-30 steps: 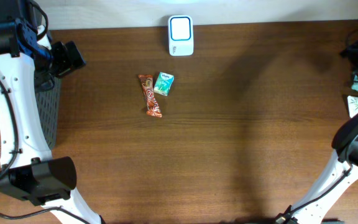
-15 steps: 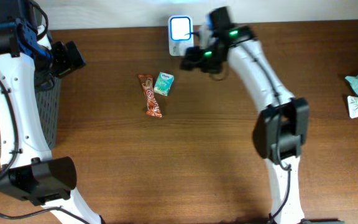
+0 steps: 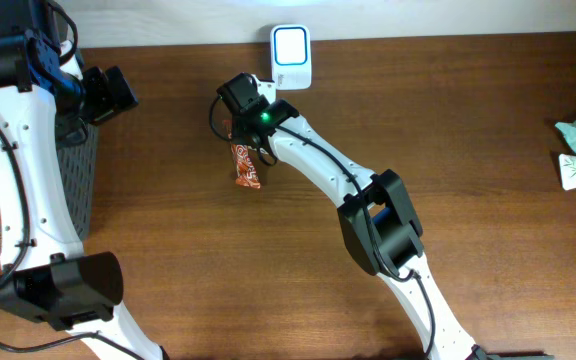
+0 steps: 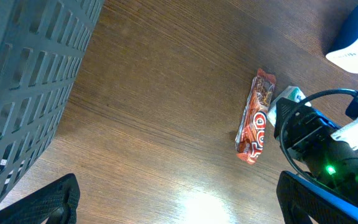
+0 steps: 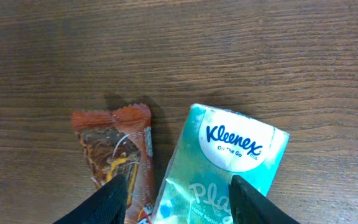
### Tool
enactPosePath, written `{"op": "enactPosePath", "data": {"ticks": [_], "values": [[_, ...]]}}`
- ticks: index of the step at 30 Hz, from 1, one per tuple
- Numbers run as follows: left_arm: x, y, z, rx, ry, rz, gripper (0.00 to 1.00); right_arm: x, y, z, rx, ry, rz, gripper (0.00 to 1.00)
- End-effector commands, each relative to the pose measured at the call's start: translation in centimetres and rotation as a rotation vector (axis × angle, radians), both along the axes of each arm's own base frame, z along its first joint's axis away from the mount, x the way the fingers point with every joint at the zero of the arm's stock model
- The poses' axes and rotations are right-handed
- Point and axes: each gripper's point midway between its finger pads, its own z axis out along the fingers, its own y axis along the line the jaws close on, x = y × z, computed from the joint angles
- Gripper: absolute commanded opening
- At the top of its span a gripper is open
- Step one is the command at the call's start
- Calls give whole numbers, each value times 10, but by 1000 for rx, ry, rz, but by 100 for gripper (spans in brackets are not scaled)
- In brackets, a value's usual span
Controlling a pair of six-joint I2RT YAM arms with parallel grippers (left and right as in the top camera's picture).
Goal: Scan the item barcode
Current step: 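Reach the right gripper back and grasp the green tissue pack, then lift the tissue pack toward the scanner with the right gripper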
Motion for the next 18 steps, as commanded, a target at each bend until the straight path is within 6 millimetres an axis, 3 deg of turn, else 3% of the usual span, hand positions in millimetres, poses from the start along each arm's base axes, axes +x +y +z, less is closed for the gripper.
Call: {"op": "enactPosePath", "data": {"ticks": [1,5,7,10,12,13,15,18], "values": [[-3,1,6,1,-15,11,99,6,-11,-16,-62,-11,-17,51],[-3,1,6,1,-14,11,99,-5,-19,-47,-117,55,-15,47],[-3,1,6,1,-14,11,99,-9,-31,-50,-167,74,-33,36],[-3,1,6,1,-14,11,99,-12,-55,-52,-240,100,-66,33],[-3,1,6,1,-15,11,99,-17,-74,-55,-272,157,-84,16],[-3,1,6,1,-14,11,99,-19,-78,-54,-266,179,-85,11],[-3,2,6,1,-15,11,99,-21,-78,-38,-212,218,-73,4],[-3,2,6,1,-14,12,99,-19,-56,12,-16,257,143,4]]}}
